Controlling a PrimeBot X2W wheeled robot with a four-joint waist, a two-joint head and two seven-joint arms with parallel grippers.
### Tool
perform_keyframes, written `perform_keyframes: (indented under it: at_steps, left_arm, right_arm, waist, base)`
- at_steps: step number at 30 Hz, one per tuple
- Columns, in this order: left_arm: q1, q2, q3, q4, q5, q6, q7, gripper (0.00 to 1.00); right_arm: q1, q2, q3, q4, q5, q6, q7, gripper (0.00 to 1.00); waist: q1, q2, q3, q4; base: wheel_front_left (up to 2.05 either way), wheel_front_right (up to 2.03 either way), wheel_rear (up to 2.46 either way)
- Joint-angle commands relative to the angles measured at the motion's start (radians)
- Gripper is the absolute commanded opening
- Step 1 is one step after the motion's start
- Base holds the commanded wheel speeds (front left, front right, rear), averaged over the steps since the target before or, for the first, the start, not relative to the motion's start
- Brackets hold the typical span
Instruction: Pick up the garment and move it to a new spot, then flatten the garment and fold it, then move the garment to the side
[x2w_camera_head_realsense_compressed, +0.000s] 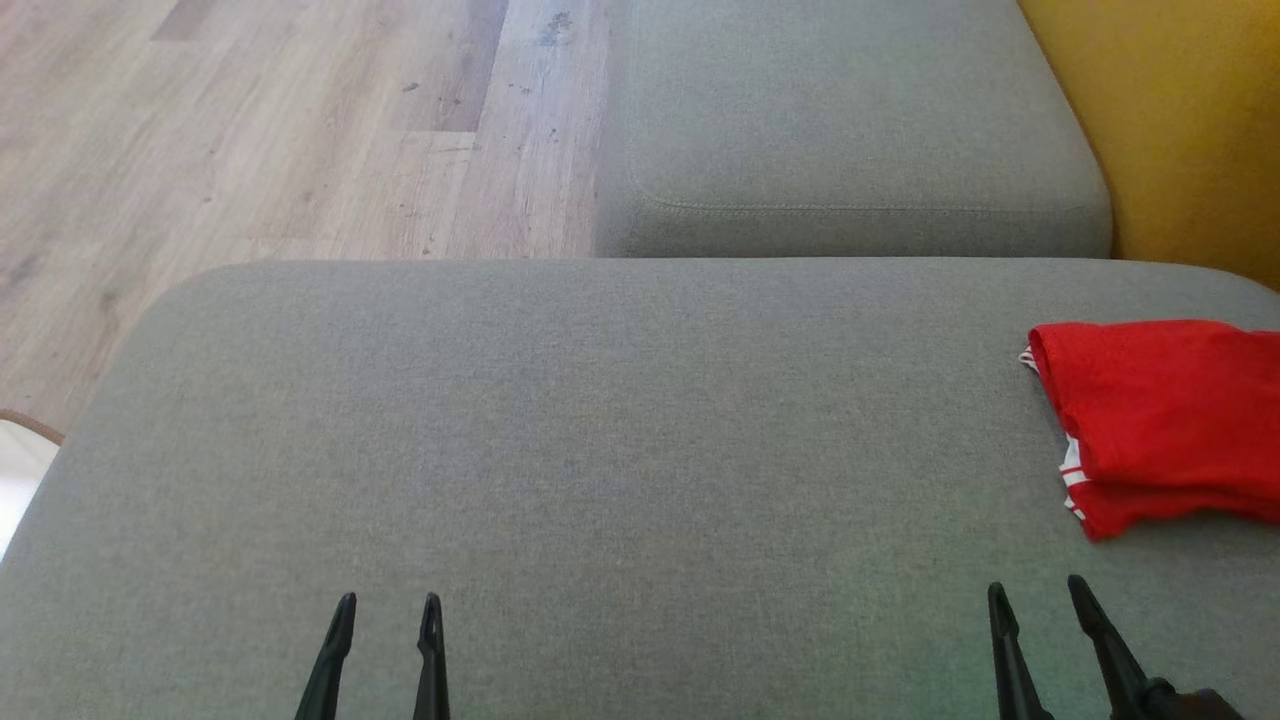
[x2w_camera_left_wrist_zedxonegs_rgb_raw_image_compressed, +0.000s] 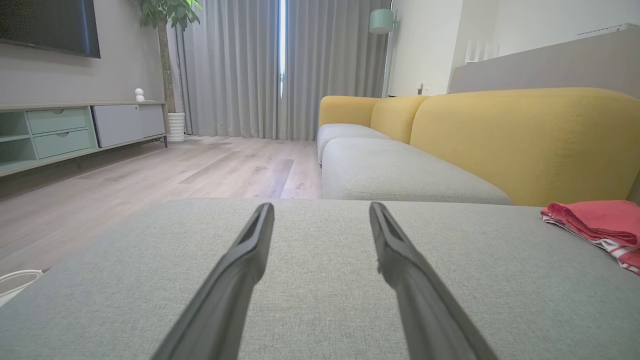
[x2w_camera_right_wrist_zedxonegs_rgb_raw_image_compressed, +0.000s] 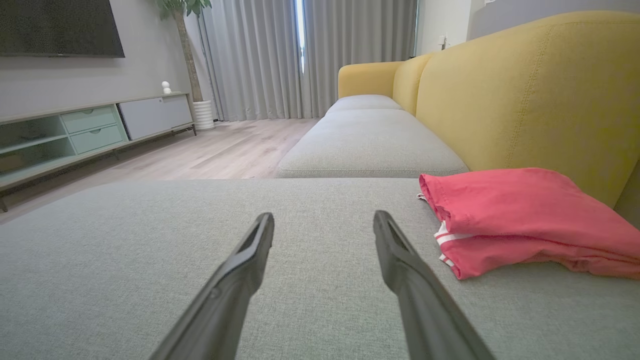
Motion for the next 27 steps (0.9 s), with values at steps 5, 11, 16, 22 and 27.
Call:
perform_keyframes:
  at_steps: [5,11,16,22,27]
  left_arm:
    - [-0.037,-0.007,0.032,-0.026,0.000,0.007,-0.010,1.00]
    - [0.000,0.000,0.004,0.001,0.000,0.001,0.000,0.00]
    - [0.013,0.000,0.000,0.078,-0.009,0.000,0.005,0.00]
    - [-0.002,0.004,0.007,0.080,-0.073,-0.004,0.015,0.00]
    - [-0.020,0.007,0.014,0.090,-0.138,-0.011,0.026,0.00]
  right_arm:
    - [-0.035,-0.008,0.021,-0.036,0.006,0.006,-0.011,1.00]
    - [0.002,0.001,0.000,0.000,0.009,0.000,0.000,0.00]
    - [0.012,0.001,0.009,0.078,0.016,0.000,0.003,0.00]
    - [-0.005,-0.003,0.008,0.080,0.081,0.000,0.013,0.00]
    - [-0.024,-0.007,0.007,0.085,0.146,0.000,0.024,0.00]
  waist:
    - [0.0000,0.0000,-0.003,0.003]
    - [0.0000,0.0000,-0.007,0.000]
    - [0.0000,0.0000,-0.007,-0.001]
    - [0.0000,0.0000,-0.001,-0.005]
    - [0.0000,0.0000,0.005,-0.010]
  base:
    - [0.00,0.00,0.00]
    - [0.00,0.00,0.00]
    - [0.00,0.00,0.00]
    - [0.00,0.00,0.00]
    - [0.00,0.00,0.00]
